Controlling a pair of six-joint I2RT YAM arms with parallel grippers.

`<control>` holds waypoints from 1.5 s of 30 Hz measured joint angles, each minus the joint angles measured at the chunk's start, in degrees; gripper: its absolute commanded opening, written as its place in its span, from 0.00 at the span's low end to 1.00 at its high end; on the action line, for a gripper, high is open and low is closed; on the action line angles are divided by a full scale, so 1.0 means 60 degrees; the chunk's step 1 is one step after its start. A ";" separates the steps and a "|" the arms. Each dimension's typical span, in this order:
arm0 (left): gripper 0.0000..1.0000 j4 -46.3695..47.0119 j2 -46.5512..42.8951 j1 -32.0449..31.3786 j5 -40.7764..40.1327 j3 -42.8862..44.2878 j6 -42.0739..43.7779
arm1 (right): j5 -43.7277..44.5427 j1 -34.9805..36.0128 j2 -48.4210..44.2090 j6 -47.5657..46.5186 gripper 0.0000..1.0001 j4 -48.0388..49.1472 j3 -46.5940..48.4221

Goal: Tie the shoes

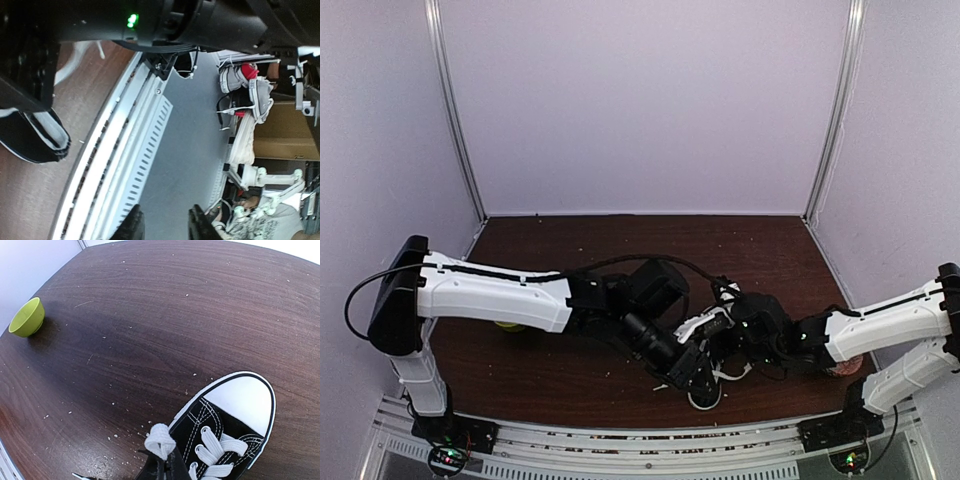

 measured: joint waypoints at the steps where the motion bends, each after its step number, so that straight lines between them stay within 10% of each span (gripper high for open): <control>1: 0.42 0.0022 0.0004 0.0036 -0.0033 -0.0051 -0.0040 | -0.0029 -0.0018 -0.0004 0.0000 0.00 0.0025 0.0000; 24: 0.54 0.3169 0.0714 0.2277 -0.2007 -0.0331 -0.0375 | -0.1297 -0.0091 -0.0576 -0.0747 0.00 0.1716 -0.1067; 30: 0.43 0.3268 0.1359 0.2277 -0.1716 -0.0095 -0.0503 | -0.1486 -0.0091 -0.0579 -0.0860 0.00 0.1843 -0.1107; 35: 0.14 0.3268 0.1461 0.2277 -0.1636 -0.0091 -0.0634 | -0.1526 -0.0091 -0.0579 -0.0878 0.00 0.1894 -0.1115; 45: 0.00 0.3326 0.1603 0.2277 -0.1395 -0.0073 -0.0736 | -0.1501 -0.0095 -0.1045 -0.0951 0.60 0.1388 -0.1111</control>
